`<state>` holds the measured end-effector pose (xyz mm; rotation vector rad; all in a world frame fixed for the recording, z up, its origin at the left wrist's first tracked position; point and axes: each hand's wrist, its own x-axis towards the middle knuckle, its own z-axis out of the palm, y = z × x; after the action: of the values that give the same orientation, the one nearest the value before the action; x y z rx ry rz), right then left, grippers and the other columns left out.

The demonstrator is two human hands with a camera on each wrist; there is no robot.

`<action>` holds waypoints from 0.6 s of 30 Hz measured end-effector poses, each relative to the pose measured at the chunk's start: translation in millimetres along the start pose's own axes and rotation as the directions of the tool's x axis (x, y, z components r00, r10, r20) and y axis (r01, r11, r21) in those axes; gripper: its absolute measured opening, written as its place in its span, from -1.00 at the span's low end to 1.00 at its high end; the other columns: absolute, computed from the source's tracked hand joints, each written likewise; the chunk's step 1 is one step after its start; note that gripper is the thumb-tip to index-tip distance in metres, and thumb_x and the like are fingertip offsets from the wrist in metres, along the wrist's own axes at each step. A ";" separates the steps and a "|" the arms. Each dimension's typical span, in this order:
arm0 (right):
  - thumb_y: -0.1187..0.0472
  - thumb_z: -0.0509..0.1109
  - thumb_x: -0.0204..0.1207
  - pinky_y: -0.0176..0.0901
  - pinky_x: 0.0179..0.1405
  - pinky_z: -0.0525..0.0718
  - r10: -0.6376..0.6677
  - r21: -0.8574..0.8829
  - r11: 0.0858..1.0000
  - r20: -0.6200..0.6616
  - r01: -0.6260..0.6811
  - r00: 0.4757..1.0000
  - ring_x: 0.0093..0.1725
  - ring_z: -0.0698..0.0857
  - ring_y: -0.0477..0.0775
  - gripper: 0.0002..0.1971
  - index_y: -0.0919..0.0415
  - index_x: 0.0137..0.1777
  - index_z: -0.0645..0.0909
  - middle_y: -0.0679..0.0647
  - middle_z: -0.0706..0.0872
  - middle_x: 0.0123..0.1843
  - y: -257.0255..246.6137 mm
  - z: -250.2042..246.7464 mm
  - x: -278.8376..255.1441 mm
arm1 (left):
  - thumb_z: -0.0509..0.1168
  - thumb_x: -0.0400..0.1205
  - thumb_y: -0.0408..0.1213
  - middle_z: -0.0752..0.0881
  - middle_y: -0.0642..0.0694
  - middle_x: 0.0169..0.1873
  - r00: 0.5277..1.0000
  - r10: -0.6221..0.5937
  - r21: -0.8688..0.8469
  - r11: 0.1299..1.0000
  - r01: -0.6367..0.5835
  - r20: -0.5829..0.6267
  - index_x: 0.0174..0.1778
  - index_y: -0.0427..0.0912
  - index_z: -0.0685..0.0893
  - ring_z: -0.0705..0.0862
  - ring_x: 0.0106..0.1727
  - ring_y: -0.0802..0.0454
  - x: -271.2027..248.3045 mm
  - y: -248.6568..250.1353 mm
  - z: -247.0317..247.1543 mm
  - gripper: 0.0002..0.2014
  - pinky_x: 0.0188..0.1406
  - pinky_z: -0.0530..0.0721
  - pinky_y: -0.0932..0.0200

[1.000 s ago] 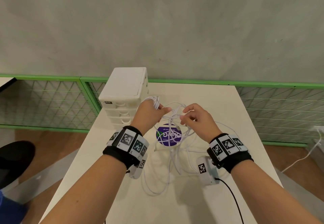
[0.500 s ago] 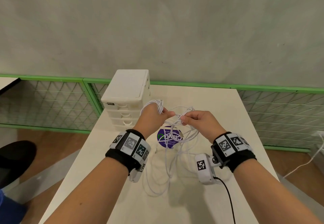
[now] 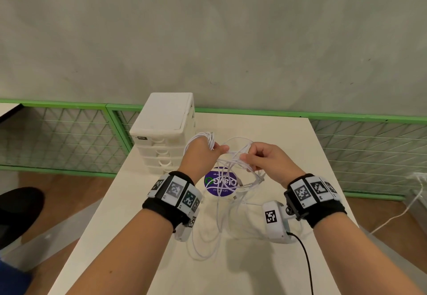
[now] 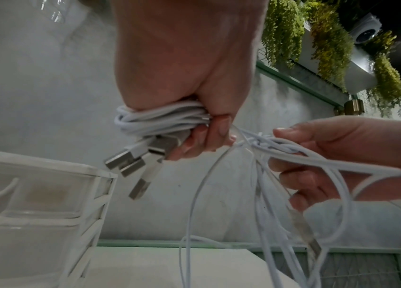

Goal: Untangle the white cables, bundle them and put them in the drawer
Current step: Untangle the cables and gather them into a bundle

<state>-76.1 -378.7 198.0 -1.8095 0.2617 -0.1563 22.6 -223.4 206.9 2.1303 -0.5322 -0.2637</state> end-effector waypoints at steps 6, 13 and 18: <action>0.23 0.41 0.53 -0.11 -0.32 0.64 0.039 -0.114 0.992 -0.114 -0.052 0.993 -0.45 0.62 0.07 -0.79 0.23 -0.33 0.60 0.10 0.65 -0.45 4.3 -0.1 5.7 | 0.39 0.54 0.10 0.53 -0.06 -0.56 0.999 0.032 0.022 0.999 -0.032 0.011 -0.43 -0.20 0.48 0.49 -0.53 0.06 -3.3 -4.1 3.1 -0.54 -0.42 0.44 0.21; 0.50 0.31 0.50 -0.57 -0.15 0.55 -0.110 -0.238 0.966 -0.031 0.100 0.993 -0.18 0.68 -0.19 -0.78 0.24 -0.04 0.73 -0.05 0.74 -0.17 -0.9 14.1 7.6 | 0.63 0.30 -0.05 0.59 0.01 -0.54 0.991 -0.020 -0.116 0.993 0.035 0.130 -0.38 -0.20 0.58 0.52 -0.52 0.10 -12.9 -4.8 12.6 -0.62 -0.47 0.42 0.22; 0.40 0.42 0.45 -0.59 -0.22 0.51 -0.132 -0.226 0.967 -0.064 0.114 0.989 -0.28 0.63 -0.35 -0.85 0.19 -0.10 0.78 -0.17 0.71 -0.24 -7.0 13.5 6.8 | 0.52 0.43 -0.26 0.48 0.03 -0.64 0.991 -0.131 -0.188 0.973 0.136 0.039 -0.48 -0.20 0.47 0.45 -0.61 0.10 -11.8 -6.2 14.2 -0.66 -0.62 0.35 0.30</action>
<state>-65.5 -366.2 201.1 -2.0459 0.2297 -0.2964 8.5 -225.1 193.6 1.9805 -0.3633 -0.4029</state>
